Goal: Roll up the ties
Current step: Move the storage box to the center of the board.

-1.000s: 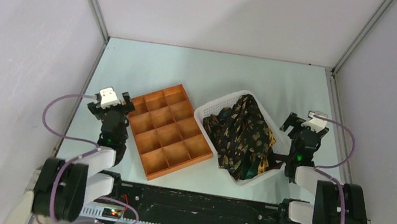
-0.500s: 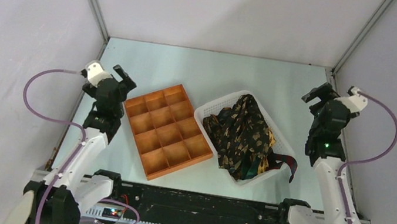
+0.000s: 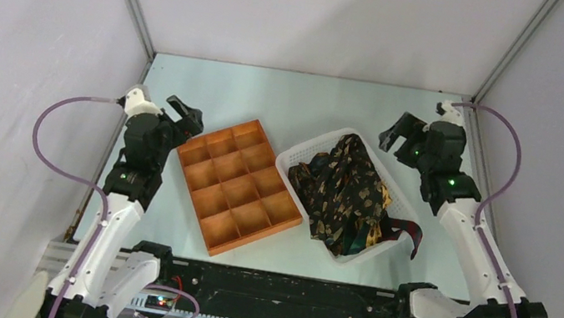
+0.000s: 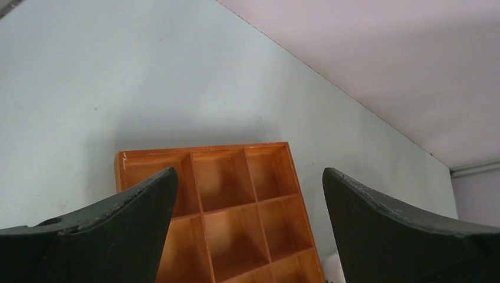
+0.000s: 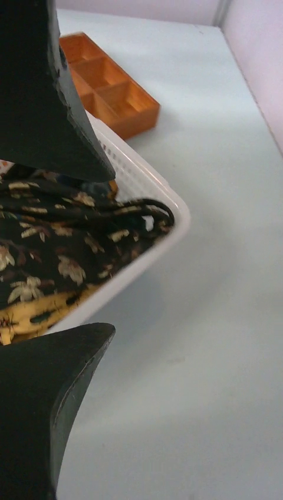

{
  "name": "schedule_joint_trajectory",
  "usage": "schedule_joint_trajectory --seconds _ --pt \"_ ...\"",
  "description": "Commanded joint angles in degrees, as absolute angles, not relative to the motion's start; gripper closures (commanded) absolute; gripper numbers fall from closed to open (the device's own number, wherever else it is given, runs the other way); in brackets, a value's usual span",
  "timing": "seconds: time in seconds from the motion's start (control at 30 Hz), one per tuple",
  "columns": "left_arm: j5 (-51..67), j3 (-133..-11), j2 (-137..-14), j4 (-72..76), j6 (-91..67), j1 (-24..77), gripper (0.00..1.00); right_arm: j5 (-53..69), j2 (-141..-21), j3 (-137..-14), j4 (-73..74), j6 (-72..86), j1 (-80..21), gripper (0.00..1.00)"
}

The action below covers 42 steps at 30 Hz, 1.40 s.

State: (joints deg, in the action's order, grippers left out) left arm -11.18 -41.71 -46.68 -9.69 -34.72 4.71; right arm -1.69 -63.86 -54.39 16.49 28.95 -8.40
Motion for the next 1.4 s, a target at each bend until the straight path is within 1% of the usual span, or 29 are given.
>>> schedule_joint_trajectory --seconds 0.0,0.03,0.07,0.1,0.2,0.27,0.33,0.47,0.57,0.63,0.67,0.7,0.77,0.8,0.83,0.9,0.97,1.03,1.07,1.1,1.17,1.37 --pt "-6.04 -43.66 -45.44 -11.7 -35.76 5.06 0.0 3.6 -66.81 -58.95 17.38 30.35 -12.0 0.12" --pt "-5.7 -43.57 -45.57 -11.82 -35.85 5.13 0.0 3.96 -68.4 -59.69 17.3 30.51 -12.46 0.14" --pt "-5.16 -43.45 -45.68 -11.84 -36.17 5.25 0.0 4.5 -69.23 -60.12 17.38 30.68 -13.42 0.18" --pt "-4.91 -43.12 -45.83 -11.86 -36.32 5.49 0.0 4.71 -71.07 -61.0 17.39 30.76 -13.92 0.19" --pt "-4.15 -42.49 -46.17 -11.82 -37.07 6.09 0.0 6.1 -75.62 -62.94 17.2 31.7 -16.06 0.29" --pt "-4.38 -41.74 -46.32 -11.47 -37.31 6.52 0.0 6.94 -77.95 -64.03 16.5 32.13 -17.36 0.33" --pt "-5.4 -41.4 -47.27 -12.06 -37.58 6.74 0.01 6.91 -80.09 -65.12 16.4 32.34 -18.67 0.35" --pt "-7.8 -41.42 -49.87 -17.68 -38.67 6.81 0.05 7.15 -82.3 -66.05 16.42 32.74 -20.51 0.36" --pt "-12.03 -39.36 -49.62 -21.15 -41.03 6.88 0.08 6.99 -82.58 -66.13 16.04 32.66 -21.44 0.37" --pt "-12.99 -37.67 -48.86 -22.69 -42.36 6.91 0.14 6.51 -82.55 -66.08 16.14 32.43 -21.79 0.37" --pt "-12.87 -36.84 -48.69 -22.99 -43.02 7.35 0.19 6.26 -82.58 -66.09 16.25 32.3 -21.84 0.37" --pt "-12.77 -36.61 -48.54 -23.18 -43.35 7.98 0.2 6.16 -82.61 -66.03 16.39 32.09 -21.92 0.38" --pt "-14.29 -36.85 -49.13 -24.0 -44.17 11.34 0.24 6.01 -82.63 -66.03 16.68 31.88 -22.01 0.38" --pt "-16.36 -37.67 -49.62 -24.35 -44.92 14.88 0.25 5.99 -82.58 -66.06 16.91 31.72 -22.03 0.39" --pt "-17.36 -38.08 -51.03 -24.98 -45.31 18.35 0.25 5.98 -82.48 -66.09 17.03 31.64 -22.04 0.39" --pt "-19.79 -39.09 -53.88 -25.23 -46.75 22.08 0.26 5.93 -82.07 -66.02 17.41 31.21 -22.12 0.39" --pt "-20.35 -39.53 -56.75 -25.04 -48.08 23.47 0.27 5.42 -81.34 -66.08 17.95 30.89 -22.24 0.4" --pt "-20.84 -39.61 -59.1 -24.55 -49.35 23.88 0.31 4.7 -80.28 -66.07 18.62 30.55 -22.2 0.4" --pt "-21.42 -39.57 -60.46 -24.36 -49.42 23.98 0.36 4.34 -79.53 -66.04 19.07 30.22 -22.25 0.4" --pt "-21.79 -39.56 -61.21 -24.2 -49.29 24.06 0.38 4.1 -79.18 -66.07 19.25 30.01 -22.29 0.41" --pt "-24.37 -40.0 -63.36 -25.11 -49.1 24.08 0.4 3.35 -77.84 -66.08 19.81 29.49 -22.31 0.41" --pt "-25.86 -40.32 -68.7 -23.54 -48.36 24.08 0.42 2.08 -73.93 -65.26 20.05 27.91 -22.36 0.41"
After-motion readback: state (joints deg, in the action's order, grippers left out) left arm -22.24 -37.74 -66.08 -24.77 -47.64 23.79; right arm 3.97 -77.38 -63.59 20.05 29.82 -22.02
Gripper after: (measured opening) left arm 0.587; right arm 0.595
